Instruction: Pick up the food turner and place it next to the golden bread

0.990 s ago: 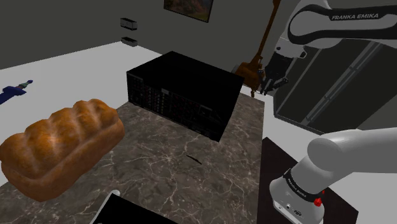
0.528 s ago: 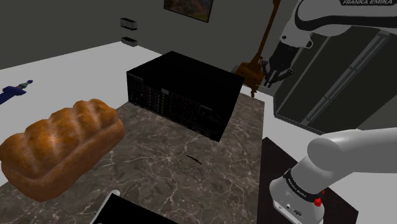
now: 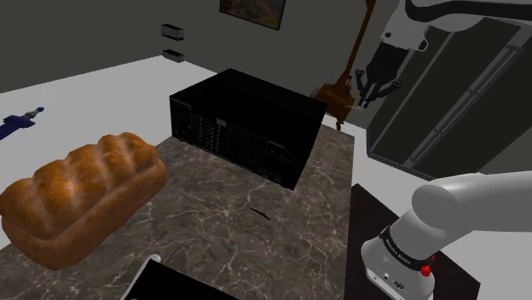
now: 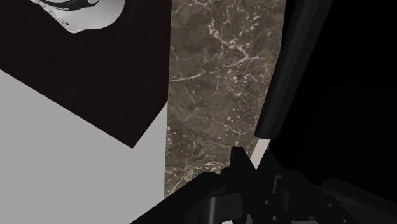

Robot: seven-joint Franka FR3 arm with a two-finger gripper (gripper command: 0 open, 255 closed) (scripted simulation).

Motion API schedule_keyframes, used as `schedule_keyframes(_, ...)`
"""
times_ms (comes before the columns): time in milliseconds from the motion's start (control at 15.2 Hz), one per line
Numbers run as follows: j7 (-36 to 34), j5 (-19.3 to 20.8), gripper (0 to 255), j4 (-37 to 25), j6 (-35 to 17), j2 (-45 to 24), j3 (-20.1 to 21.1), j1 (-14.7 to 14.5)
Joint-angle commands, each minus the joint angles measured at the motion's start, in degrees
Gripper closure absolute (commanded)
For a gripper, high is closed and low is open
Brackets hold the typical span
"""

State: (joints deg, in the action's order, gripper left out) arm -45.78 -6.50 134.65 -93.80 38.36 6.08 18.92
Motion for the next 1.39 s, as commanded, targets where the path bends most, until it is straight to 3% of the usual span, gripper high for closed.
schedule_keyframes(0, -2.2, -1.2, 255, -0.6, 0.4, 0.0, 1.8, -0.8)
schedule_keyframes(726, -17.7, -8.8, 255, -5.3, -1.3, -4.1, 15.2, -5.7)
schedule_keyframes(1320, -31.2, -10.7, 255, -14.6, -3.9, -13.5, 27.0, -7.3)
